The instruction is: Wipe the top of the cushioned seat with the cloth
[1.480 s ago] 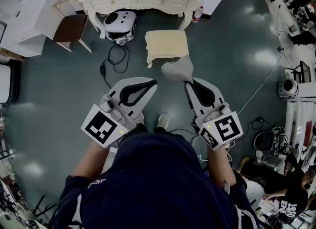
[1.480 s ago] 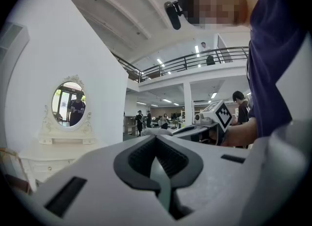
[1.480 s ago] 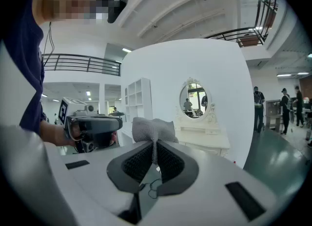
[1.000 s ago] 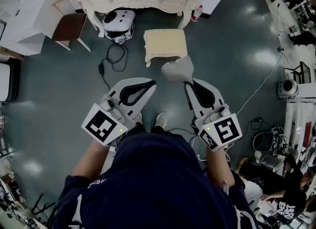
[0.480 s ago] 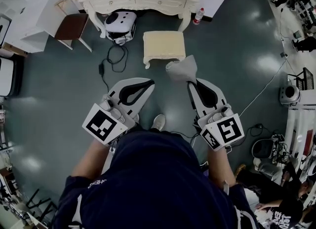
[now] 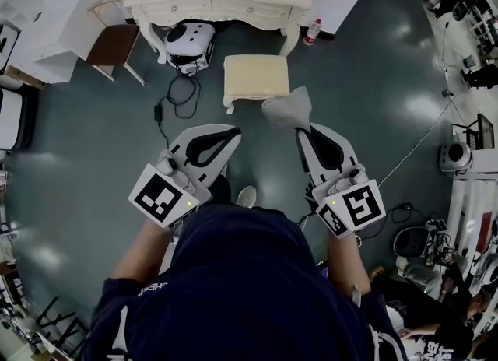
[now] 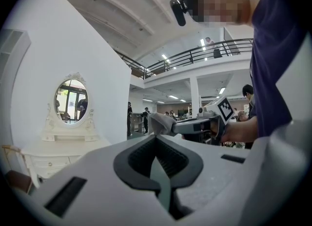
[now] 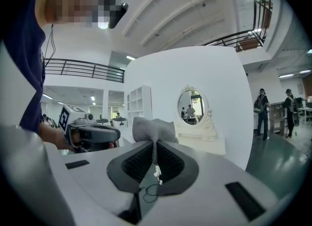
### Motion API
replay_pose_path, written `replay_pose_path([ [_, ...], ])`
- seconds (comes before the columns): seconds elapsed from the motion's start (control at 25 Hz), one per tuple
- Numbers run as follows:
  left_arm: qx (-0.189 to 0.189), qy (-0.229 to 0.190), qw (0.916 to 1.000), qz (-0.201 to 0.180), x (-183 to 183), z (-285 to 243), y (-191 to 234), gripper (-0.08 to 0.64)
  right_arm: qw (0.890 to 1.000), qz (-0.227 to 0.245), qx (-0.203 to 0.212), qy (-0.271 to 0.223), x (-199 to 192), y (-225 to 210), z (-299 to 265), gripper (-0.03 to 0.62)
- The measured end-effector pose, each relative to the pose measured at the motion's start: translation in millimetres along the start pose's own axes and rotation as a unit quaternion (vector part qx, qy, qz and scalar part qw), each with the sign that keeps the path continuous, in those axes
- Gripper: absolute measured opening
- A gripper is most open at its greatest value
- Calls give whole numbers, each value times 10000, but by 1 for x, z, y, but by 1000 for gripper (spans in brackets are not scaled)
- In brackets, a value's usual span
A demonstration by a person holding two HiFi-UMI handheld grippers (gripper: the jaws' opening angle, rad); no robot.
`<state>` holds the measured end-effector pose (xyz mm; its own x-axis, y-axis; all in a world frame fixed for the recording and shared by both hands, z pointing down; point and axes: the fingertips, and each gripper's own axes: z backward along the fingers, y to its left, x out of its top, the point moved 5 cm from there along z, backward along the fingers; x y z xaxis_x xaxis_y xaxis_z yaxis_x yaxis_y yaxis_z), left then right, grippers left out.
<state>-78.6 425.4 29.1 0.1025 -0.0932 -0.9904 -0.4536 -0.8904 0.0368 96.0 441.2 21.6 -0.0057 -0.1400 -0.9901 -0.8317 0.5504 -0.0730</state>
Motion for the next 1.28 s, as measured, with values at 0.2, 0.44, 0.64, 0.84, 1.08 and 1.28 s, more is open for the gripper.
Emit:
replay_pose_path([
  [0.2, 23, -45, 10000, 64, -3, -7, 16, 8, 10000, 46, -58, -1, 3, -11, -9, 37],
  [0.44, 26, -98, 9998, 183, -9, -27, 53, 8, 9997, 35, -184, 126, 1, -37, -33, 37],
  [0.64, 14, -61, 9996, 275, -14, -45, 98, 8, 9995, -78, -157, 247, -3, -58, -80, 37],
  [0.84, 55, 27, 9988, 480, -23, -57, 166, 8, 9987, -189, -92, 458, -11, -79, -150, 37],
  [1.08, 25, 157, 9979, 624, -40, -78, 257, 8, 9967, -371, -104, 713, -18, -109, -242, 37],
  [1.28, -81, 193, 9964, 823, -47, -94, 324, 8, 9942, -355, -175, 996, -23, -133, -312, 37],
])
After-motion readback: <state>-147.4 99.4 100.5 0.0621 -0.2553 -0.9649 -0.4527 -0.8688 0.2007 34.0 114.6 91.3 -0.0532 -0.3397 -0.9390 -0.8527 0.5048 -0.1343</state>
